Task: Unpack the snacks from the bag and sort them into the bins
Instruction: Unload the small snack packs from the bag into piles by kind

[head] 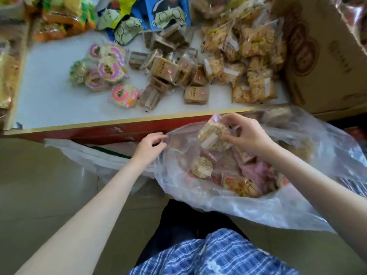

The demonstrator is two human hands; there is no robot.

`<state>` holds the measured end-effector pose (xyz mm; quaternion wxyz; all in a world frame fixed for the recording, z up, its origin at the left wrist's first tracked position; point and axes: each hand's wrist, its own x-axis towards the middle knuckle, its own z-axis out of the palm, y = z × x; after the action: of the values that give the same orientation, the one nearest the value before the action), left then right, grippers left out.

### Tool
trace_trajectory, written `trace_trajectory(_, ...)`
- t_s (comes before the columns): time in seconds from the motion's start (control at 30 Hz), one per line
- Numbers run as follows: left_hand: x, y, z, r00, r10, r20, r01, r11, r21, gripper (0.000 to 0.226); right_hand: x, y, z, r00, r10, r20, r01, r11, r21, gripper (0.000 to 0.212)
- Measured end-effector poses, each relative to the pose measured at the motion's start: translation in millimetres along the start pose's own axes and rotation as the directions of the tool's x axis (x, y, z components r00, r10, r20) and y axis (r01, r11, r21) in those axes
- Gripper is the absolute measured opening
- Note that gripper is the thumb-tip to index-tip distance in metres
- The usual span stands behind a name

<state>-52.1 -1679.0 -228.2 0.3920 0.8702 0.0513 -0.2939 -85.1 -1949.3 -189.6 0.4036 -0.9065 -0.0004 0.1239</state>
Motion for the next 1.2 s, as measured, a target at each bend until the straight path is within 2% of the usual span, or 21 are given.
trace_trajectory(0.1,-5.2,-6.8,-19.8,0.996,-0.02,-0.088,0.011,0.995,-0.104,0.024,47.8,-37.8,1.6,0.994,0.082,-0.075,-0.067,0.979,0.193,0.051)
trace_trajectory(0.23,-13.5,-30.1,-43.4,0.987,-0.095,-0.129,0.086,0.994,-0.073,0.026,117.5,-81.8,44.9,0.974,0.228,-0.003,-0.205,0.884,0.419,0.056)
trace_trajectory(0.4,-21.8,-49.5,-63.0,0.977,-0.167,-0.129,0.152,0.981,-0.119,0.031,188.9,-150.9,102.1,0.961,0.269,0.061,-0.262,0.819,0.51,0.062)
trace_trajectory(0.6,-32.0,-50.7,-69.2,0.976,-0.192,-0.102,0.182,0.978,-0.1,0.033,226.6,-168.1,152.4,0.917,0.379,0.126,-0.396,0.818,0.417,0.068)
trace_trajectory(0.7,-31.4,-50.3,-66.6,0.98,-0.187,-0.069,0.18,0.979,-0.092,0.034,203.3,-153.1,142.7,0.931,0.342,0.131,-0.364,0.827,0.428,0.052)
trace_trajectory(0.9,-19.2,-37.0,-46.4,0.999,0.041,0.011,-0.04,0.998,-0.046,0.033,98.9,-79.5,63.4,0.986,0.114,0.12,-0.149,0.929,0.34,0.033)
trace_trajectory(1.0,-15.8,-24.7,-27.4,0.986,0.13,0.1,-0.129,0.991,-0.014,0.028,42.9,-31.3,39.3,0.975,0.165,0.145,-0.203,0.931,0.303,0.026)
trace_trajectory(1.1,-14.1,-20.6,-7.5,0.972,0.126,0.197,-0.145,0.986,0.083,0.025,6.5,19.9,57.7,0.919,0.29,0.266,-0.318,0.946,0.068,0.021)
trace_trajectory(1.17,-14.1,-20.0,1.1,0.971,0.077,0.227,-0.115,0.98,0.16,0.033,-2.3,46.5,84.1,0.863,0.366,0.349,-0.334,0.93,-0.152,0.036)
trace_trajectory(1.2,-14.2,-20.8,0.2,0.973,0.065,0.223,-0.106,0.978,0.178,0.04,0.1,53.9,98.6,0.852,0.352,0.388,-0.301,0.935,-0.188,0.048)
